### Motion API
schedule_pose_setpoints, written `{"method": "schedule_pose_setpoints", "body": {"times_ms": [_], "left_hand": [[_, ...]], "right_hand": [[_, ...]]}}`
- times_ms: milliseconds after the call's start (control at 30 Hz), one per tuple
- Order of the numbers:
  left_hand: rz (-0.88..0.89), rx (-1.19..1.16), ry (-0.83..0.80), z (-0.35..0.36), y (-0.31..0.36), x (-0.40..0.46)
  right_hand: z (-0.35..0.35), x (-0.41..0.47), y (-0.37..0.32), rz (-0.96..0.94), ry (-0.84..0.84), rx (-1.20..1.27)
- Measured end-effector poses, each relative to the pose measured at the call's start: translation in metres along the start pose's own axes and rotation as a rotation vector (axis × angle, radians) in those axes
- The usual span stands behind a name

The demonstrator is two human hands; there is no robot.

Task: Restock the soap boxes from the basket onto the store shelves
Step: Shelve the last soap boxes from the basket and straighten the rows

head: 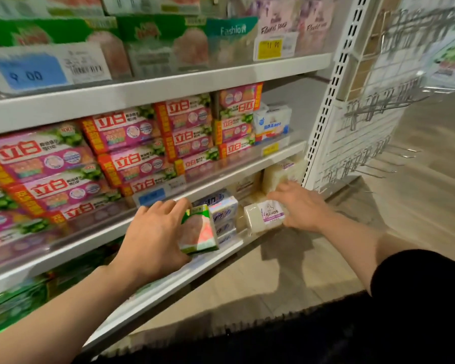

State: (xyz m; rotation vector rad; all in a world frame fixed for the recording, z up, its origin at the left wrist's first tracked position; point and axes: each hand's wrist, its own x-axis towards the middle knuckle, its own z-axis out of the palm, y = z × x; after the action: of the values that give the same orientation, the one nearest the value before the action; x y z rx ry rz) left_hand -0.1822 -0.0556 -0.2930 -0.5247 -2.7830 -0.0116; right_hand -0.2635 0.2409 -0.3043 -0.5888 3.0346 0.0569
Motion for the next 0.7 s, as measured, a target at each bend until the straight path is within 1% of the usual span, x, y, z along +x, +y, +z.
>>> {"method": "schedule_pose_setpoints", "body": {"times_ms": [133, 233, 533, 700], "left_hand": [[0.001, -0.014, 0.046, 0.011, -0.003, 0.006], [0.051, -0.037, 0.079, 0.016, -0.003, 0.010], [0.159, -0.040, 0.143, 0.026, 0.002, 0.024], [0.154, -0.068, 0.163, 0.033, 0.003, 0.037]], "right_hand": [[0.016, 0.018, 0.005, 0.034, 0.003, -0.097], [0.024, 0.034, 0.007, 0.028, 0.018, -0.120], [0.033, 0.072, 0.014, 0.010, 0.065, -0.067], [0.029, 0.087, 0.025, -0.089, 0.093, -0.015]]}}
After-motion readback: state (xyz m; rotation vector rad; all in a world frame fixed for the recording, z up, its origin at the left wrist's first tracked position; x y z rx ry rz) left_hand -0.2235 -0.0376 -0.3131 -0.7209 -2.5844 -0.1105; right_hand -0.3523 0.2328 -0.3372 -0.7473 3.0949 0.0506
